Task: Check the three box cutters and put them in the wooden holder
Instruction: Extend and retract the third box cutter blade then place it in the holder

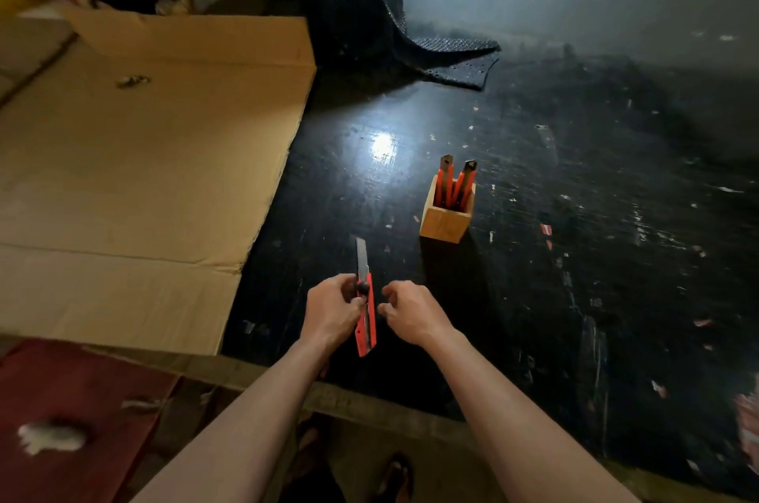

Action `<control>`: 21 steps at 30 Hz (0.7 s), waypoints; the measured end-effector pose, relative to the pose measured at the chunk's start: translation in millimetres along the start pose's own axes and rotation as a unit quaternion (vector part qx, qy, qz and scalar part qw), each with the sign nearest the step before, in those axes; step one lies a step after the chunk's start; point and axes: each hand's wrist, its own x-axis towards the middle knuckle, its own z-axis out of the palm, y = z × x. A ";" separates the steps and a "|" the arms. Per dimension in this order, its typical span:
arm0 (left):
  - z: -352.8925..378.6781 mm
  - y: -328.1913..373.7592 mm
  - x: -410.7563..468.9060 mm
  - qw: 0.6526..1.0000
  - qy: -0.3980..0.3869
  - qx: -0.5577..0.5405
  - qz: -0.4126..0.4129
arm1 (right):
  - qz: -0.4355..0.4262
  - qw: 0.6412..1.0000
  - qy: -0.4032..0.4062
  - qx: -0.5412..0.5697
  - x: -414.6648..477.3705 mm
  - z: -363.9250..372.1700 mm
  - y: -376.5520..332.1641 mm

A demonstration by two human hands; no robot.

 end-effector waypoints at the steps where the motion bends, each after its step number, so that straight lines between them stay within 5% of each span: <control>1: 1.5 -1.9 -2.5 1.000 -0.005 -0.001 -0.009 | 0.005 1.000 -0.013 0.004 -2.4 6.9 -0.8; 14: 17.4 -18.4 -12.3 0.988 -0.012 -0.131 -0.083 | 0.032 0.979 0.016 0.203 -16.2 34.9 7.7; 21: 2.9 12.3 -7.2 0.971 -0.049 -0.232 -0.029 | -0.004 0.951 0.057 0.305 -31.1 -8.9 11.9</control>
